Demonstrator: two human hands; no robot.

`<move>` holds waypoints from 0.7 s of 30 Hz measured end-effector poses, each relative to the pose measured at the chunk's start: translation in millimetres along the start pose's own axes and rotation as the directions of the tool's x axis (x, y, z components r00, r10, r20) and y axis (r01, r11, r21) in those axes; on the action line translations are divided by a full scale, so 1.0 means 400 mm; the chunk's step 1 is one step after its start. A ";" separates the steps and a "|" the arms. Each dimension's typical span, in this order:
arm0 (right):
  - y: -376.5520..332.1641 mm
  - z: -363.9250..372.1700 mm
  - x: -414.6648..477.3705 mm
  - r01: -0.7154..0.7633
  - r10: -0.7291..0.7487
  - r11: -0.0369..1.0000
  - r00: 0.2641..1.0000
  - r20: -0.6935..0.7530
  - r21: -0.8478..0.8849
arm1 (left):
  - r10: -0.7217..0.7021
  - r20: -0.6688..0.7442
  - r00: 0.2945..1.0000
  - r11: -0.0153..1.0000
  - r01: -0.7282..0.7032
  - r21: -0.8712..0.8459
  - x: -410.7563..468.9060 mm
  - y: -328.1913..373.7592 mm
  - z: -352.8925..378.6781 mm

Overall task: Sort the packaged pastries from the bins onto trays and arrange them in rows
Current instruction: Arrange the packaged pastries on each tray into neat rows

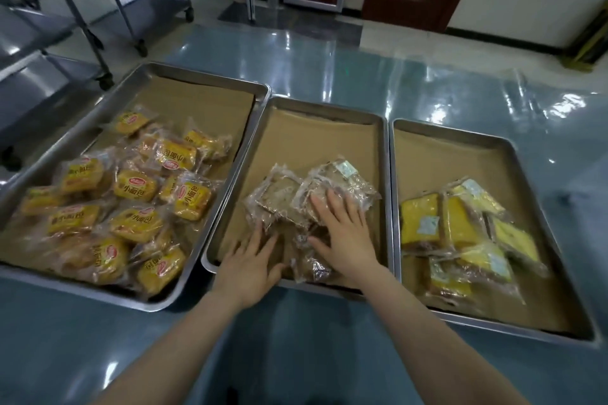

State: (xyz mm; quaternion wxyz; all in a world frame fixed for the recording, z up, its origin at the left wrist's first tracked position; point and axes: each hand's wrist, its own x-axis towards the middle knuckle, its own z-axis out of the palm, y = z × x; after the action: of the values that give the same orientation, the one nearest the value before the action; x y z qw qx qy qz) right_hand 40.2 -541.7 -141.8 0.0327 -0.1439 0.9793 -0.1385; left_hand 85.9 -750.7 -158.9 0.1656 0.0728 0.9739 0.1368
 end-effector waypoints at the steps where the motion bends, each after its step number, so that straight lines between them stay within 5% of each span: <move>1: 0.007 0.010 0.003 -0.007 0.007 1.000 1.000 0.017 -0.006 | 0.000 0.014 1.000 0.998 -0.001 0.056 0.001 -0.001 0.008; 7: 0.033 0.016 0.004 -0.055 0.054 0.998 0.998 0.026 0.033 | -0.026 0.159 0.987 0.990 0.002 0.144 0.011 -0.004 0.002; 21: 0.060 0.006 -0.105 -0.146 0.144 0.989 0.988 0.050 0.038 | -0.083 0.228 0.970 0.993 0.061 0.104 0.011 0.007 -0.004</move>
State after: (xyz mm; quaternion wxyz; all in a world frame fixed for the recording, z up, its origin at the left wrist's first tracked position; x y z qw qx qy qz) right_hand 74.1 -507.8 -149.9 0.0686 -0.0749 0.9831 -0.1525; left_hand 81.6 -747.7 -157.9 0.2795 0.0607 0.9554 0.0741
